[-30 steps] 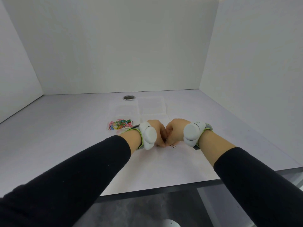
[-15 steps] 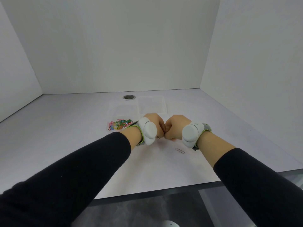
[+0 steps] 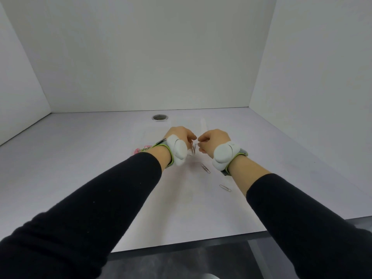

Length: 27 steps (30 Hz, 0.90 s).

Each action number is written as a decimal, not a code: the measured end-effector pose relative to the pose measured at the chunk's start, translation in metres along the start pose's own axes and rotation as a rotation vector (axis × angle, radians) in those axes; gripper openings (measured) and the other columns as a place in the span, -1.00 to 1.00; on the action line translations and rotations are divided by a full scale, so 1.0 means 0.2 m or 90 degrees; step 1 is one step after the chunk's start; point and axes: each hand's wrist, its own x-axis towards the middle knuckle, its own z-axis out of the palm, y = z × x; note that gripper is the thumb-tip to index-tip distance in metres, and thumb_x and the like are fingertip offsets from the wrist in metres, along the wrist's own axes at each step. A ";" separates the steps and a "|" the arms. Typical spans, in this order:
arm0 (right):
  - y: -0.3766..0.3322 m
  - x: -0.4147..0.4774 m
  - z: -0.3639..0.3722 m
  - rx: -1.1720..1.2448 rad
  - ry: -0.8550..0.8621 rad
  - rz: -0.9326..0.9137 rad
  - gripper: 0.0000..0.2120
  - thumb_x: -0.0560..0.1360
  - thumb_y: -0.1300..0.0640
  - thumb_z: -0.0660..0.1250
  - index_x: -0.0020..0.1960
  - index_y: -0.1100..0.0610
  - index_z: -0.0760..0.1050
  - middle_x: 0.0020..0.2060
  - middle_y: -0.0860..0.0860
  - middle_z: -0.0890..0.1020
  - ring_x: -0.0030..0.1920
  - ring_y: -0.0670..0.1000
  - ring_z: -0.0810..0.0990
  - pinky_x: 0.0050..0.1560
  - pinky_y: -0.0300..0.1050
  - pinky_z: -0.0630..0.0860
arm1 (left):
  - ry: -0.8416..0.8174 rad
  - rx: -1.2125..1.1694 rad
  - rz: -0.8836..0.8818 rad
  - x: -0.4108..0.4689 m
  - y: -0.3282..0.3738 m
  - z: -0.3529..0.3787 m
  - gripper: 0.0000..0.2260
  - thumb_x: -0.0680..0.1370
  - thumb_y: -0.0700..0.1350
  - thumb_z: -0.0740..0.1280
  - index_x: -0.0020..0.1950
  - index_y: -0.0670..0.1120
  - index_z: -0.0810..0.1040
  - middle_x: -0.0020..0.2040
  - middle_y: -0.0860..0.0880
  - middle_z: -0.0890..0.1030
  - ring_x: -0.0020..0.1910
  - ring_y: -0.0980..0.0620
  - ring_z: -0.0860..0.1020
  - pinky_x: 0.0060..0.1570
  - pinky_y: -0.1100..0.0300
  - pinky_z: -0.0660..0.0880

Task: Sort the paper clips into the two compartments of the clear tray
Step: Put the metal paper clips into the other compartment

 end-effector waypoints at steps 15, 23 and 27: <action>0.20 -0.08 -0.01 0.029 0.145 -0.090 -0.80 0.47 0.23 0.22 0.00 0.11 0.58 -0.08 0.08 0.65 -0.08 0.05 0.59 -0.04 -0.23 0.44 | -0.051 0.258 0.336 -0.09 0.00 0.16 -0.82 0.47 -0.05 0.34 0.04 0.07 0.63 0.17 -0.03 0.50 0.14 -0.08 0.38 0.04 0.12 0.33; 0.24 -0.07 0.03 -0.074 0.109 -0.189 -0.77 0.49 0.23 0.18 0.05 0.14 0.57 0.01 0.14 0.63 -0.03 0.10 0.57 -0.02 -0.21 0.42 | -0.069 0.269 0.261 -0.04 -0.01 0.17 -0.86 0.45 -0.03 0.36 -0.01 0.06 0.60 0.20 -0.03 0.42 0.20 -0.09 0.31 0.07 0.15 0.19; 0.25 -0.07 0.03 -0.073 0.108 -0.192 -0.78 0.49 0.24 0.19 0.02 0.15 0.58 -0.01 0.13 0.63 -0.06 0.07 0.56 -0.07 -0.29 0.37 | -0.089 0.289 0.237 -0.03 -0.01 0.20 -0.84 0.46 0.00 0.34 0.01 0.05 0.59 0.20 -0.03 0.42 0.20 -0.10 0.31 0.09 0.12 0.21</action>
